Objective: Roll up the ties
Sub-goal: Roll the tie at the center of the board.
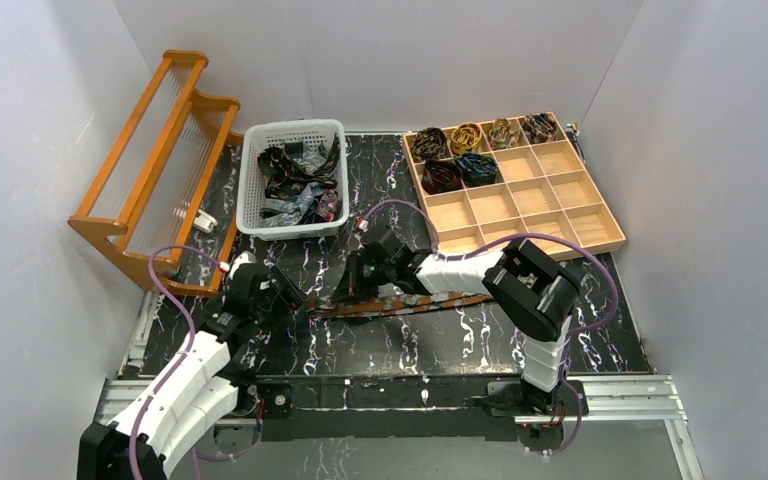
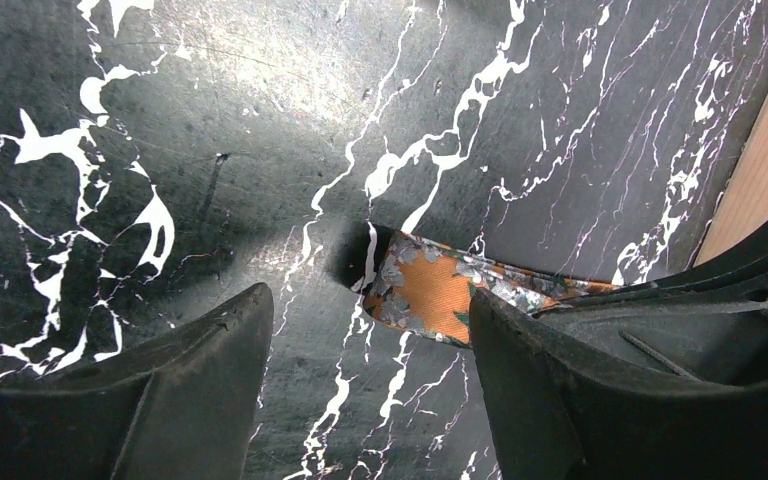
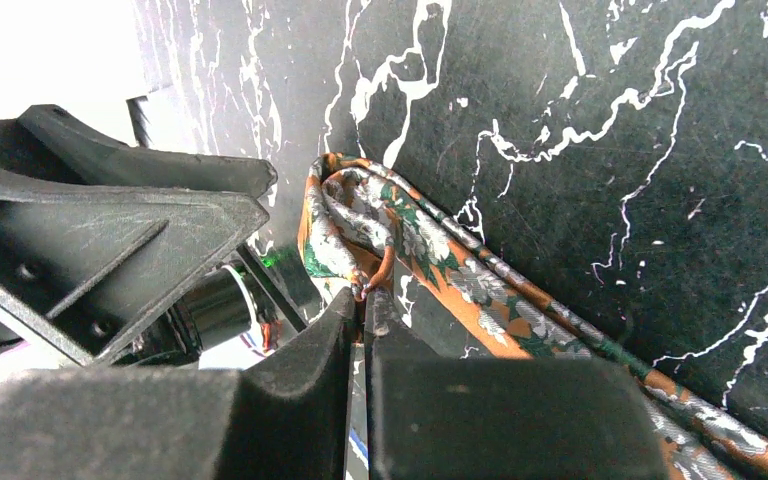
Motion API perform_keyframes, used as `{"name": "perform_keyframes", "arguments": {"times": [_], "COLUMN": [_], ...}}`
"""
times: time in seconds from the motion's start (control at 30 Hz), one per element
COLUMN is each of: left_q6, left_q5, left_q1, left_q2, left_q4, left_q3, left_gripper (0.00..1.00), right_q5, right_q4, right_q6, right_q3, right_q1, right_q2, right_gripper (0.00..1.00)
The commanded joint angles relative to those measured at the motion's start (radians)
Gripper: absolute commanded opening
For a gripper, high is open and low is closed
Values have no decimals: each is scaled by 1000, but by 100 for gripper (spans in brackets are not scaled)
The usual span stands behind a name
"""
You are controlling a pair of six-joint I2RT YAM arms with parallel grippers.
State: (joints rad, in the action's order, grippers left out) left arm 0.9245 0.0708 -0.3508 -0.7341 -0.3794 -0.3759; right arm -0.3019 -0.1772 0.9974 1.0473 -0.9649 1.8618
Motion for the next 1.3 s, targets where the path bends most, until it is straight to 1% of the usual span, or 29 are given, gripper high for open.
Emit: {"name": "perform_keyframes", "arguments": {"times": [0.0,0.17,0.27,0.4,0.5,0.67,0.83,0.9,1.0,1.13,1.27], "left_q6": [26,59,71,70,58,53,49,44,36,30,27], "left_q5": [-31,-67,-71,-71,-101,-102,-112,-116,-117,-110,-110], "left_q1": [-4,-4,-4,-4,-4,-4,-4,-4,-4,-4,-4], "left_q2": [13,25,39,59,77,88,69,63,59,67,67], "left_q4": [44,110,135,140,128,118,131,133,130,117,120], "left_q3": [31,77,95,109,107,112,111,111,111,111,110], "left_gripper": [70,70,70,69,69,69,68,68,68,68,68], "right_q5": [-61,-66,-57,-74,-86,-84,-92,-72,-98,-53,-77], "right_q4": [-126,-229,-263,-331,-362,-338,-333,-311,-280,-240,-163], "right_q6": [-30,-67,-101,-116,-135,-192,-202,-224,-235,-280,-340], "right_q3": [-54,-115,-140,-173,-179,-150,-143,-145,-142,-148,-98], "right_q1": [13,18,18,21,21,21,23,28,49,56,57], "right_q2": [-19,-15,-12,-5,-29,-54,-35,-23,2,-7,-5], "right_gripper": [10,10,11,13,13,15,18,19,21,25,33]}}
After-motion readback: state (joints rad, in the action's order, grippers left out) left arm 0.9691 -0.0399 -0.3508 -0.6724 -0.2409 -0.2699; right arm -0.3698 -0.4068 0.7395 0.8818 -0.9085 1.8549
